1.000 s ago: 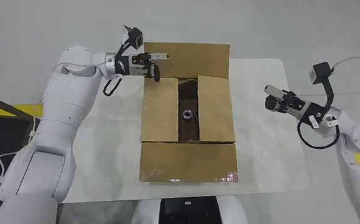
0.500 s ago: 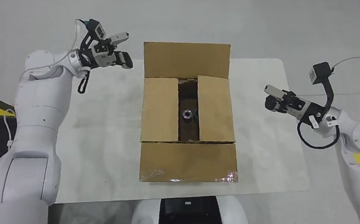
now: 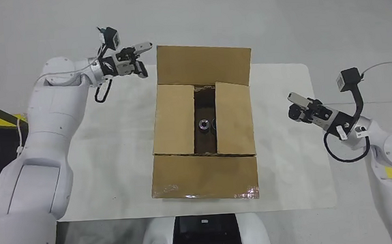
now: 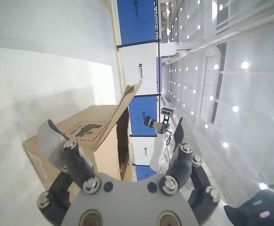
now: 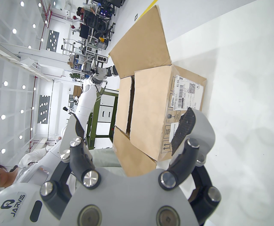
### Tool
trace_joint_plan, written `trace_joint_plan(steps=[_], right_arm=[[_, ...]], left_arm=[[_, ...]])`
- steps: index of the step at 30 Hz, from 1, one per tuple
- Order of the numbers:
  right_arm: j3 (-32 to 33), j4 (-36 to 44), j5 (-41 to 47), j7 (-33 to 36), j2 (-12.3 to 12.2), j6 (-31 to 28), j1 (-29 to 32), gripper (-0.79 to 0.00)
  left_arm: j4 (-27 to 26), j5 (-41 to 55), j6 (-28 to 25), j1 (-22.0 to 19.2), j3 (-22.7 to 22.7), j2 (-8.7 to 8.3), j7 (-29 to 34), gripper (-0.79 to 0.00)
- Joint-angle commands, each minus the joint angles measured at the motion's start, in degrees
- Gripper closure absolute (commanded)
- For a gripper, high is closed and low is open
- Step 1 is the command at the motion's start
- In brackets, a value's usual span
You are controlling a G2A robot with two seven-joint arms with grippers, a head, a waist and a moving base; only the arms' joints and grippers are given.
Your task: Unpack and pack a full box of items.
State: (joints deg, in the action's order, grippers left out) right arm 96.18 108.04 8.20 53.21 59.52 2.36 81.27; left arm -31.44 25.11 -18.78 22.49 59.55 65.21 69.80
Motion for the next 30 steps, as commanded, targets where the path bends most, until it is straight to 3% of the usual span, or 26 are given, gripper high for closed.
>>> trace_joint_plan(steps=[1,4,8,22,30], right_arm=[[0.0,0.0,0.0,0.0,0.0,0.0,0.0,-0.785],[0.0,0.0,0.0,0.0,0.0,0.0,0.0,-0.785],[0.0,0.0,0.0,0.0,0.0,0.0,0.0,-0.785],[0.0,0.0,0.0,0.0,0.0,0.0,0.0,-0.785],[0.0,0.0,0.0,0.0,0.0,0.0,0.0,-0.785]], left_arm=[[0.8,-0.6,-1.6,-0.7,-1.0,0.70,-0.9,-0.785],[2.0,-4.8,-5.6,-1.9,-3.1,1.56,-4.1,-0.785],[3.2,-3.4,-7.7,-2.7,-3.9,2.90,-5.4,-0.785],[5.7,3.6,-7.3,-4.3,-4.1,5.65,-1.1,-0.785],[5.3,6.8,-7.1,-4.4,-2.4,5.59,2.9,-0.785]])
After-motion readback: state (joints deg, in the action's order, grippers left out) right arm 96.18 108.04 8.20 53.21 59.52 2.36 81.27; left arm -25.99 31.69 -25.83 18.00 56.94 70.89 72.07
